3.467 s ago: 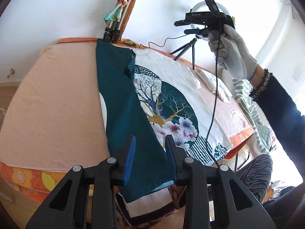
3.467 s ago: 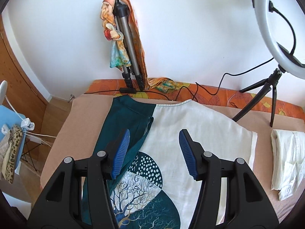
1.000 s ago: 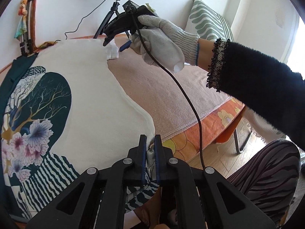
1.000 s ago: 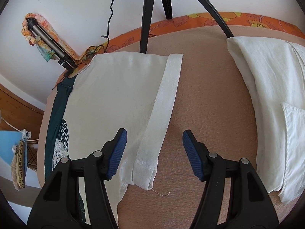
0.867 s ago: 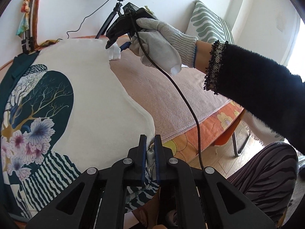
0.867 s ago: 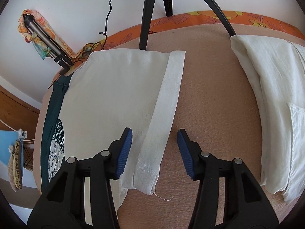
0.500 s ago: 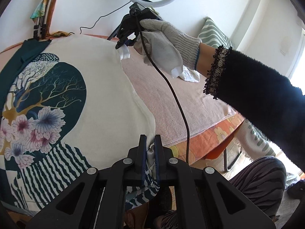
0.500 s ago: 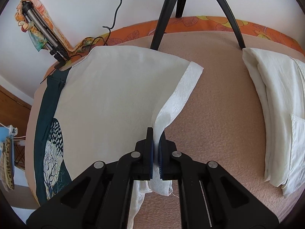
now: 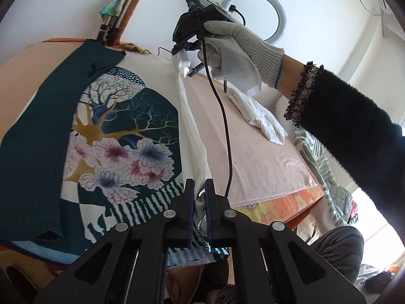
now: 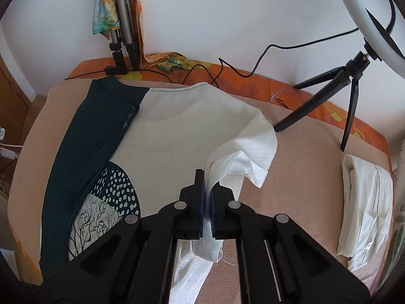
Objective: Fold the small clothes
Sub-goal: 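Fold the cream side over the green fold and open both tools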
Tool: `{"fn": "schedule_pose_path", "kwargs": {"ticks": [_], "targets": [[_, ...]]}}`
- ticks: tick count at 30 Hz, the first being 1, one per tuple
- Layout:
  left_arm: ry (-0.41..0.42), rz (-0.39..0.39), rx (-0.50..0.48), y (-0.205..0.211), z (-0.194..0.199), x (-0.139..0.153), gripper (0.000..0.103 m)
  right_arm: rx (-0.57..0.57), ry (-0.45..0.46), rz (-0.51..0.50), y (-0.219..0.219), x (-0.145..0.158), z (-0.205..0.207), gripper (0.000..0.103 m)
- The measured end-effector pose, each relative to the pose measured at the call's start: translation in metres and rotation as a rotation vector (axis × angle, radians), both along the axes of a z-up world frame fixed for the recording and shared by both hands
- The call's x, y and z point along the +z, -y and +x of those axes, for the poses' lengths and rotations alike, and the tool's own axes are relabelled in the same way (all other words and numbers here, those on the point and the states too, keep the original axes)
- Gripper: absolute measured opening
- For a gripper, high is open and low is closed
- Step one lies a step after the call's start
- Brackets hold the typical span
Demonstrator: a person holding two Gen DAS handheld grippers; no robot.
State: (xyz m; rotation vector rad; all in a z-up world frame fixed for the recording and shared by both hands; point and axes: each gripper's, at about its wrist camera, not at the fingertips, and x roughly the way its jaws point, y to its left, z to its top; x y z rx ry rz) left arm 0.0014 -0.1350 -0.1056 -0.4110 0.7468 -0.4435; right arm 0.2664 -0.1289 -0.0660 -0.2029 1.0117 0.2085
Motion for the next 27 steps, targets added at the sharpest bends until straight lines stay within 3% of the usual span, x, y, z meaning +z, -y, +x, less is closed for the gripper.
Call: {"fn": "schedule_pose_path", "kwargs": {"ticks": [12, 25, 27], "targets": [[-0.037, -0.011, 0.093, -0.046, -0.007, -0.022, 0.006, 0.131, -0.022, -0.127, -0.124, -0.041, 0.003, 0.005], [-0.068, -0.002, 0.099, -0.056, -0.006, -0.029, 0.006, 0.172, -0.066, -0.146, -0.159, -0.072, 0.009, 0.005], [-0.086, 0.015, 0.105, -0.055, -0.006, -0.028, 0.012, 0.183, -0.076, -0.139, -0.159, -0.072, 0.009, 0.005]]}}
